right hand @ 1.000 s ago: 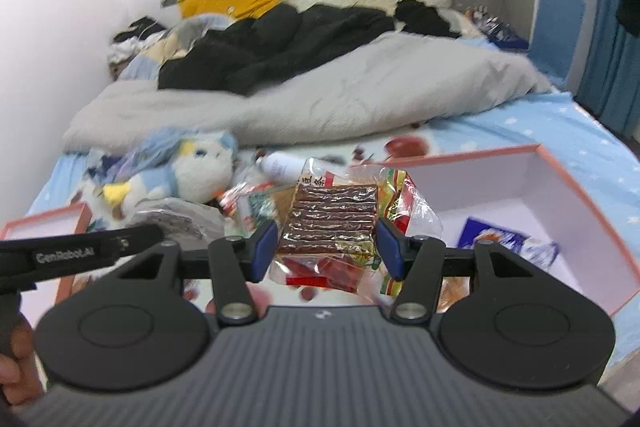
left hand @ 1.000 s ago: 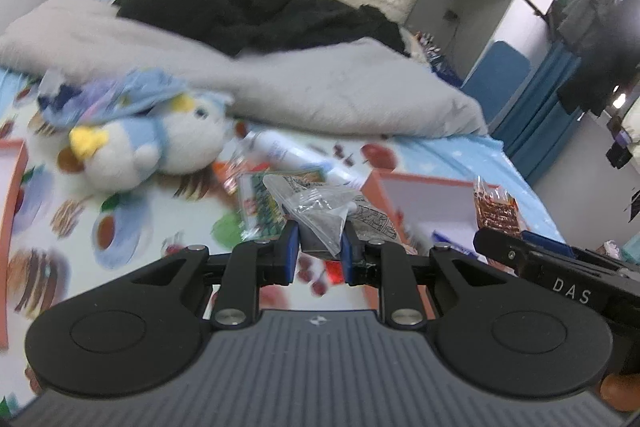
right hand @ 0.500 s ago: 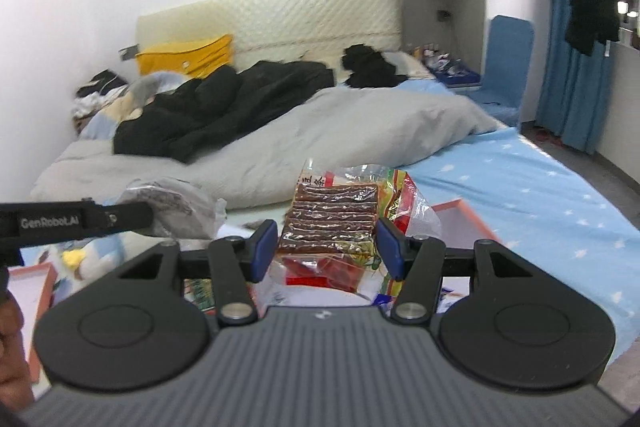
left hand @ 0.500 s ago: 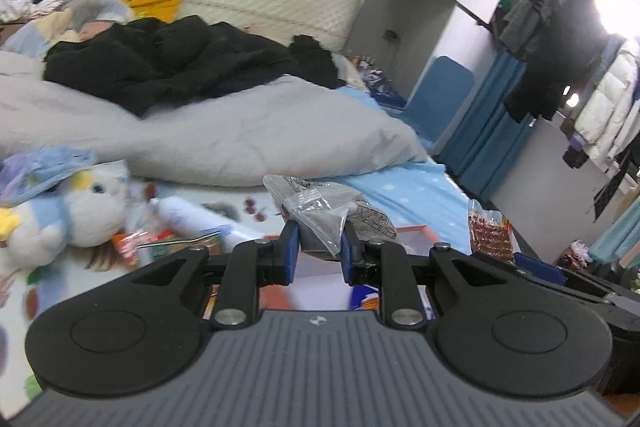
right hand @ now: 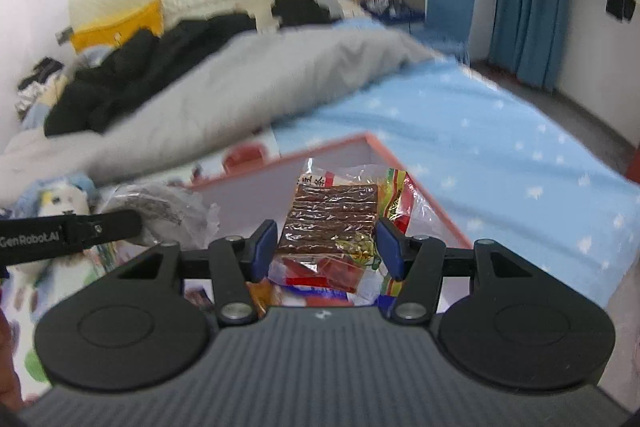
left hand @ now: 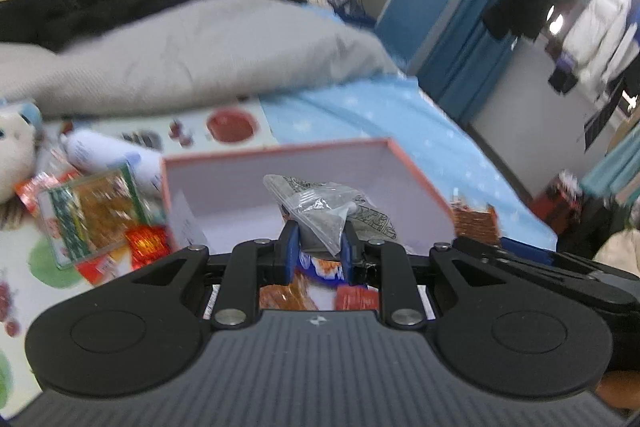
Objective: Organize snacks
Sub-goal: 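Carry the clear bag and jerky packet over the pink box with both grippers, then open both grippers to drop the clear bag and jerky packet into the box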
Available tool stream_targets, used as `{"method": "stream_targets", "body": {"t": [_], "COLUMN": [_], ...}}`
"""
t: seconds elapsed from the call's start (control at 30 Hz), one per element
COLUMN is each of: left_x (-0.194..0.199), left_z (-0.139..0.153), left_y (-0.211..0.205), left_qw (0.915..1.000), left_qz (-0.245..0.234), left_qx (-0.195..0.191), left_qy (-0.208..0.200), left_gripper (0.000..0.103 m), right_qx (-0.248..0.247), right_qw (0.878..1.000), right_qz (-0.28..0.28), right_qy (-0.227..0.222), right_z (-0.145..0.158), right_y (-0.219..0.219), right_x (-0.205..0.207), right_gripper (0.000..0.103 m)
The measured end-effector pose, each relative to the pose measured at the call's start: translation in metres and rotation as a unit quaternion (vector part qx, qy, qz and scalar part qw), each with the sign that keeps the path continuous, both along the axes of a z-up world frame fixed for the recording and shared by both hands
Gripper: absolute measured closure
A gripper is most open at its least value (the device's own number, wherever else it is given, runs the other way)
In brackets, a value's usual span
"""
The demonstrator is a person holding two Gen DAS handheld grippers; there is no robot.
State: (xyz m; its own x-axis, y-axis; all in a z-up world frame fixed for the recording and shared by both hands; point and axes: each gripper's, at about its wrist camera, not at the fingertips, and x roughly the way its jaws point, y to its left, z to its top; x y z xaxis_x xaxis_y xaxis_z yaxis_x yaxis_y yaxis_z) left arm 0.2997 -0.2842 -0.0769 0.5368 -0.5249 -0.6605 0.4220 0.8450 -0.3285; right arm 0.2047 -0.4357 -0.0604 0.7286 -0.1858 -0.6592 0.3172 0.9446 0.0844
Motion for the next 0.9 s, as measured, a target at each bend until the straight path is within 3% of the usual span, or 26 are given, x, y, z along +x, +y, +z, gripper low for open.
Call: {"method": "stream_targets", "body": {"t": [0.17,0.4,0.43,0.47,0.5,0.57,0.7,0.9], "left_x": [0.008,0.010,0.011,0.011,0.012,0.010,0.003,-0.012], "left_z": [-0.038,-0.063,-0.064,-0.063,-0.061,-0.052,-0.026,0.025], "left_y": [-0.013,-0.014,-0.012,-0.009,-0.008,-0.002,0.012,0.052], "left_qw": [0.9990,0.9970,0.9969,0.9968,0.9970,0.9978,0.9990,0.9997], "left_qz": [-0.012,-0.020,-0.019,-0.017,-0.016,-0.014,-0.012,0.004], "left_qx": [0.017,0.031,0.032,0.032,0.029,0.027,0.031,0.006], "left_qy": [0.039,0.068,0.070,0.071,0.070,0.059,0.028,-0.022], "left_gripper": [0.078,0.077,0.072,0.065,0.061,0.049,0.049,0.048], "right_qx": [0.028,0.060,0.066,0.073,0.076,0.074,0.068,0.048], "right_qw": [0.999,0.996,0.995,0.994,0.994,0.995,0.997,0.999], "right_qz": [0.003,-0.002,-0.004,-0.007,-0.009,-0.007,-0.004,-0.003], "right_qy": [0.042,0.072,0.074,0.075,0.076,0.069,0.047,-0.005], "right_z": [-0.038,-0.067,-0.068,-0.068,-0.067,-0.062,-0.041,0.005], "right_y": [-0.012,-0.017,-0.018,-0.018,-0.019,-0.016,-0.011,0.008], "right_x": [0.008,0.009,0.010,0.010,0.012,0.008,0.003,-0.018], "right_gripper": [0.046,0.046,0.046,0.039,0.032,0.031,0.031,0.031]}}
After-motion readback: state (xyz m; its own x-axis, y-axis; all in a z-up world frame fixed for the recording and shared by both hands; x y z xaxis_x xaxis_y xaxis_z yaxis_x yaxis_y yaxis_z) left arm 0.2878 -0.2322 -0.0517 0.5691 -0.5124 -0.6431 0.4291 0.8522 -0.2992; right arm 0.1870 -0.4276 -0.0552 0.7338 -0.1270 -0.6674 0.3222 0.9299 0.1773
